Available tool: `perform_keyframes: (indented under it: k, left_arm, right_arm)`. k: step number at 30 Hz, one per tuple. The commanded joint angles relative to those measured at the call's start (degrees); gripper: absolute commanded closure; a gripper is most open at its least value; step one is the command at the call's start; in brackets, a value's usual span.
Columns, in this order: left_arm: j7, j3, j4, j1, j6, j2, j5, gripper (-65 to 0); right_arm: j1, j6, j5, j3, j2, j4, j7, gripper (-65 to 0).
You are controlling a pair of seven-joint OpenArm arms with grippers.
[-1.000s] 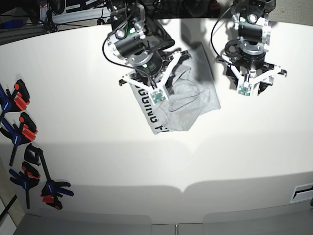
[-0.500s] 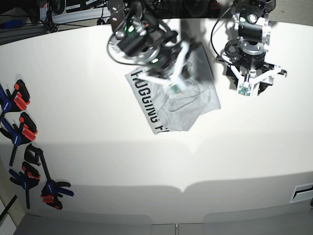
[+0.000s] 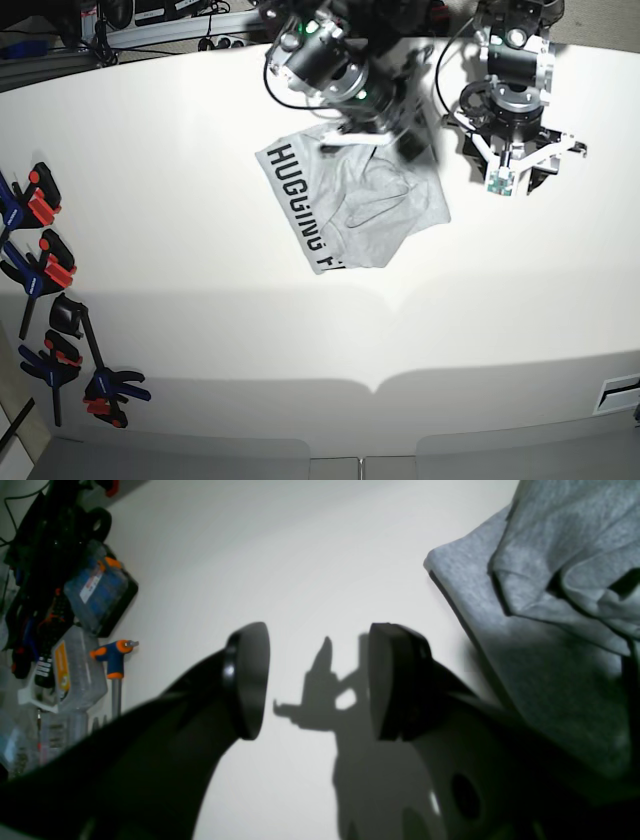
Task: Fold the T-shirt properly
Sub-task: 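Press and smooth the folded bundle with the right gripper beside the left gripper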
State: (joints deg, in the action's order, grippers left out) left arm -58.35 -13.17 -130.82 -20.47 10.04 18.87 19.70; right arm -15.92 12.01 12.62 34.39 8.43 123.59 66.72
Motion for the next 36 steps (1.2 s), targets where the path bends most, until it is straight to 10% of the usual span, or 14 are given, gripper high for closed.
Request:
perform_keyframes:
  k: [1, 4, 11, 17, 21, 36]
  left_arm:
    - [1.4, 0.1, -1.0, 0.3, 0.5, 0.3, 0.8, -29.5]
    - [1.3, 0.1, -1.0, 0.3, 0.4, 0.3, 0.5, -29.5]
    - [1.4, 0.1, -1.0, 0.3, -10.5, 0.3, -12.9, -29.5]
    - [2.4, 0.1, -1.0, 0.3, -10.6, 0.4, -13.3, -29.5]
    - [2.3, 0.1, -1.0, 0.3, -10.6, 0.4, -13.3, -29.5]
    - [2.2, 0.1, -1.0, 0.3, -11.8, 0.4, -13.2, -29.5]
  right_arm:
    - [0.4, -3.0, 3.6, 0.0, 0.6, 1.3, -2.1, 0.0]
    - [0.4, -7.8, 10.6, 0.0, 0.6, 1.3, -3.3, 0.0]
    - [0.8, -7.9, 11.5, 0.0, 0.6, 1.3, -2.3, 0.0]
    - [0.8, -9.7, 11.6, 0.0, 0.6, 1.4, -0.4, -30.3]
    - [0.8, -15.9, 15.3, 0.0, 0.6, 1.4, -0.3, -31.2]
    - [0.8, -20.0, 7.1, 0.0, 0.6, -2.1, -5.4, -31.0]
